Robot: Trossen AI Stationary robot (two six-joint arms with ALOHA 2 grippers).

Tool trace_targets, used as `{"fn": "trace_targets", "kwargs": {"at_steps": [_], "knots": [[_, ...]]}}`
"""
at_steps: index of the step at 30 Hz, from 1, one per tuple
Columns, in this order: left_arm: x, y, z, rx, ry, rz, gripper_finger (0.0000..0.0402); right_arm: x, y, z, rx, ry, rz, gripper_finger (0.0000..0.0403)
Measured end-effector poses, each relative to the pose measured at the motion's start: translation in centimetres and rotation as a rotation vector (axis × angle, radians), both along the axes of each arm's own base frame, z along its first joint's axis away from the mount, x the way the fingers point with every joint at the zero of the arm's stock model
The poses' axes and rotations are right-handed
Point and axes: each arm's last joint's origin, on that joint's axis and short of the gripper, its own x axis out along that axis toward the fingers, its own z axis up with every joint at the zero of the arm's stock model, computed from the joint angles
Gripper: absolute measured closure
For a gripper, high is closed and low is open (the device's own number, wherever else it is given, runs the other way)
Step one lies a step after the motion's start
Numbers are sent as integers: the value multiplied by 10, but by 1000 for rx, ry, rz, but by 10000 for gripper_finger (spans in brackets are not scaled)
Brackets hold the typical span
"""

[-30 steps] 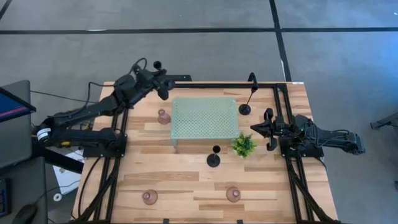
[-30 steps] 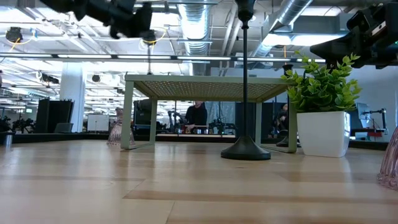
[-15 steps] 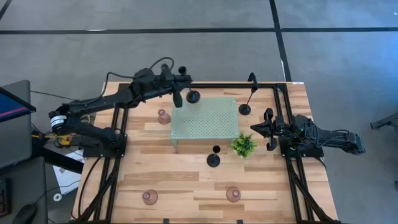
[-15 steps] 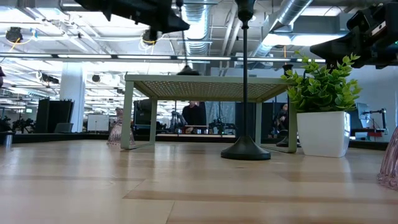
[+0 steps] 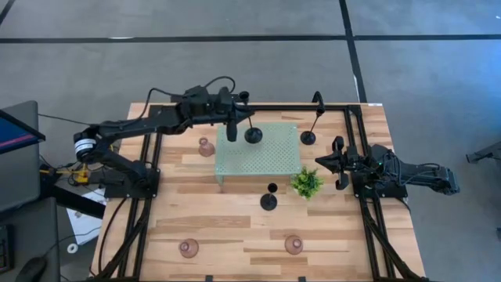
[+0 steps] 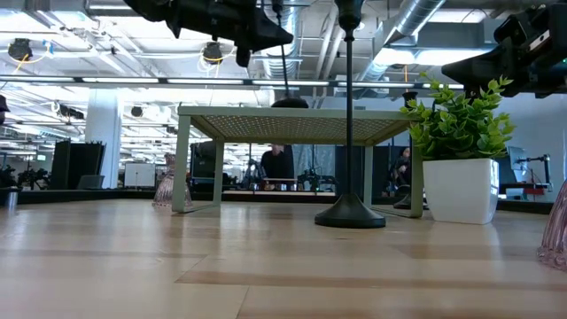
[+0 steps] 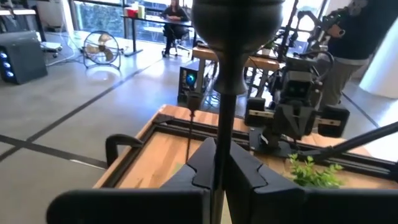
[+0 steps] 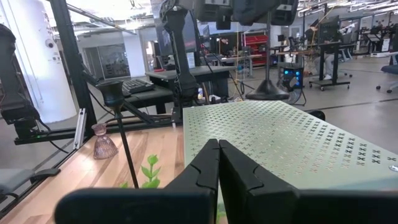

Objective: Pick & Place candle stick holders
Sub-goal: Put the top left black candle holder on the shelf

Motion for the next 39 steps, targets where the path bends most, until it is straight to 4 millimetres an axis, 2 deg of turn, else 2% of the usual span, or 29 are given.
{"fn": "trace_targets", "kwargs": {"at_steps": [6, 20, 32, 39], "knots": [[11, -8, -5, 48, 17, 15, 388, 0, 0, 0, 0, 0, 0, 403], [31, -1, -21, 87, 27, 70, 388, 0, 0, 0, 0, 0, 0, 403], [31, 1, -21, 86, 24, 118, 363, 0, 0, 0, 0, 0, 0, 403], [31, 3, -22, 83, 29, 147, 361, 0, 0, 0, 0, 0, 0, 403]]}}
